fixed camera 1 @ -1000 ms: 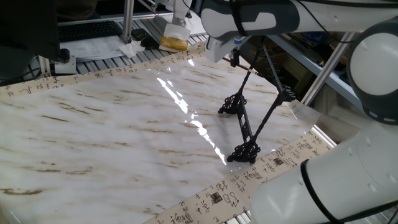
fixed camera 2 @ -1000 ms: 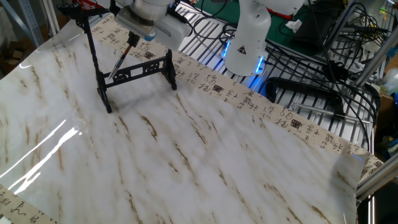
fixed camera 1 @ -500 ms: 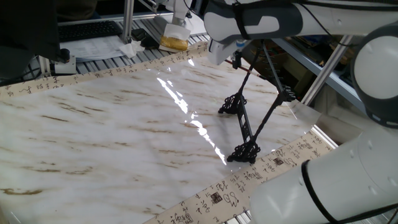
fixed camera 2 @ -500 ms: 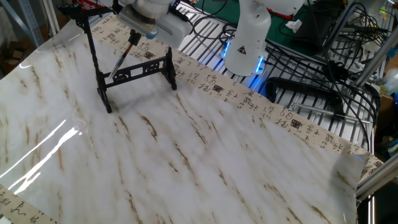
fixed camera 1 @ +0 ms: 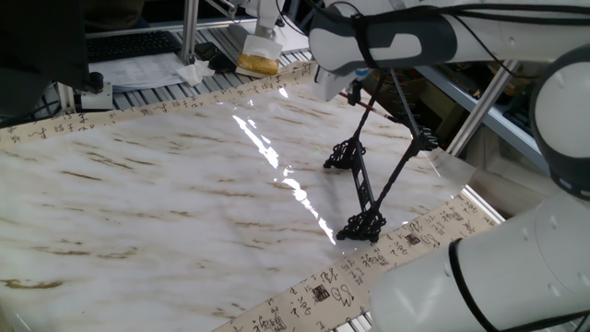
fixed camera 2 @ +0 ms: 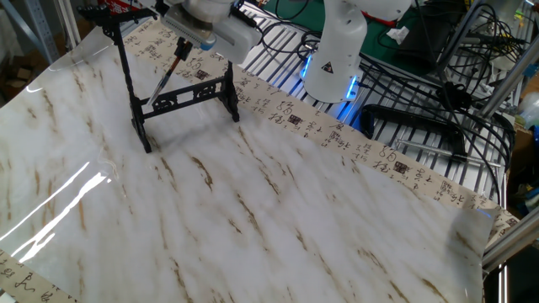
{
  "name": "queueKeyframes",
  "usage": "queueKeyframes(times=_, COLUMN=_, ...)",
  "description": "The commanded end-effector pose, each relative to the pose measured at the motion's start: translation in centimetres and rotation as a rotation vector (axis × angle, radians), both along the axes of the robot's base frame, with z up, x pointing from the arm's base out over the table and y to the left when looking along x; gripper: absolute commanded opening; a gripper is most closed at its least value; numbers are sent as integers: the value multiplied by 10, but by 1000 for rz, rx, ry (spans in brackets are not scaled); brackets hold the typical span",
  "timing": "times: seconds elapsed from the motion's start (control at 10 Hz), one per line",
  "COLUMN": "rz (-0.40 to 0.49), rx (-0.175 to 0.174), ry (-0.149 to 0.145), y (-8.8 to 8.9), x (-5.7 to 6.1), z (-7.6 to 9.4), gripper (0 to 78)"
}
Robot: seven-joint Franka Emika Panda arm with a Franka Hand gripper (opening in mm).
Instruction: Place the brush on the pen rack
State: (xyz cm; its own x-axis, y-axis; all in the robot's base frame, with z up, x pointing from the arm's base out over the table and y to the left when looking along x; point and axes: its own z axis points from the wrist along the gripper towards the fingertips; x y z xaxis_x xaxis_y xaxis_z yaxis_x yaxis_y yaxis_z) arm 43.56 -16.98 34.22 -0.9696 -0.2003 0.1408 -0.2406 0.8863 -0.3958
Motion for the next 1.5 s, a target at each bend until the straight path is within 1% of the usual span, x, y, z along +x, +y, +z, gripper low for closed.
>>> queueKeyframes(times=0.1, rz=7, rx=-3, ry=-15, y=-2, x=-3, z=-1, gripper=12)
queueKeyframes(times=0.5, rz=20, rx=0, ry=-43, y=-8, x=-12, z=-10, gripper=12)
queueKeyframes(times=0.9, rz=22, rx=-13, ry=-47, y=-8, x=-14, z=-14, gripper=12)
queueKeyframes(times=1.0, rz=29, rx=-9, ry=-62, y=-9, x=-16, z=-19, gripper=12)
queueKeyframes(times=1.1, rz=28, rx=-3, ry=-63, y=-10, x=-17, z=-22, gripper=12)
queueKeyframes(times=1.4, rz=17, rx=-2, ry=-49, y=-10, x=-18, z=-25, gripper=12)
queueKeyframes(times=1.5, rz=21, rx=-2, ry=-48, y=-10, x=-18, z=-30, gripper=12)
